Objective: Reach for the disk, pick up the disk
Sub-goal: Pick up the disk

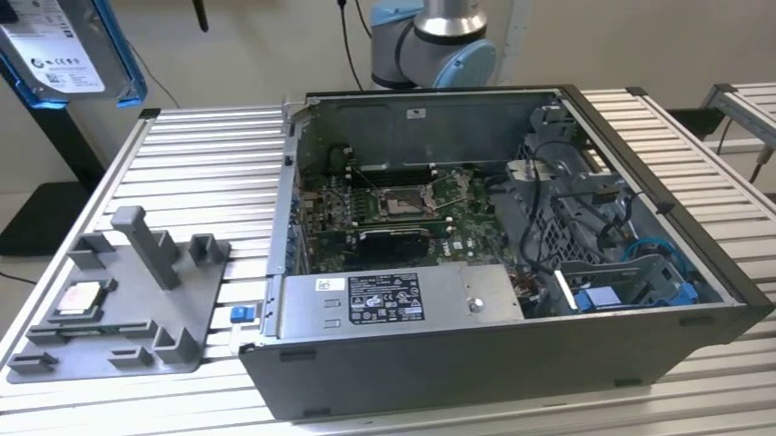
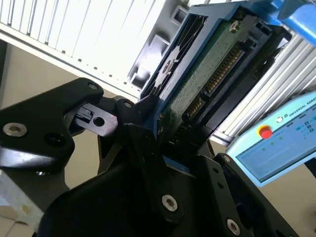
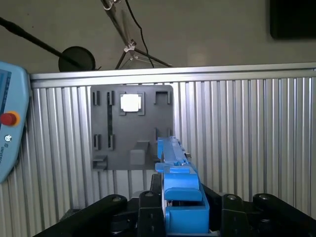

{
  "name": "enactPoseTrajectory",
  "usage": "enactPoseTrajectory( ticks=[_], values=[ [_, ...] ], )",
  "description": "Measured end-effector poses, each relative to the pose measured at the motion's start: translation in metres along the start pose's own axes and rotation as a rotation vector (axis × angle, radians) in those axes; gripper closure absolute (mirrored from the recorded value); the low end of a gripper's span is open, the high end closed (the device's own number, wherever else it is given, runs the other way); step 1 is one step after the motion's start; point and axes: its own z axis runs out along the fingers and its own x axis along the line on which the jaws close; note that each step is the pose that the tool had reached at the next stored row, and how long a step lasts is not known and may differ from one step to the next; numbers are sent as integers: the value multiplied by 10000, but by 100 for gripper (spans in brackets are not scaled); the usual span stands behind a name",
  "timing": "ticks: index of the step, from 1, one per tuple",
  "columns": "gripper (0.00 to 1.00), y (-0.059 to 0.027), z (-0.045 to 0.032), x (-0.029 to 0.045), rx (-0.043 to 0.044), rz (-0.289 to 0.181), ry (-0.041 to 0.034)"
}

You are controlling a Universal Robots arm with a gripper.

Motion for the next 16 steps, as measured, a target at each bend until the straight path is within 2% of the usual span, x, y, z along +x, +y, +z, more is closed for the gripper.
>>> enactPoseTrajectory(
  ticks=[16],
  values=[
    [100,-392,0,-24,-1,0,1]
  ],
)
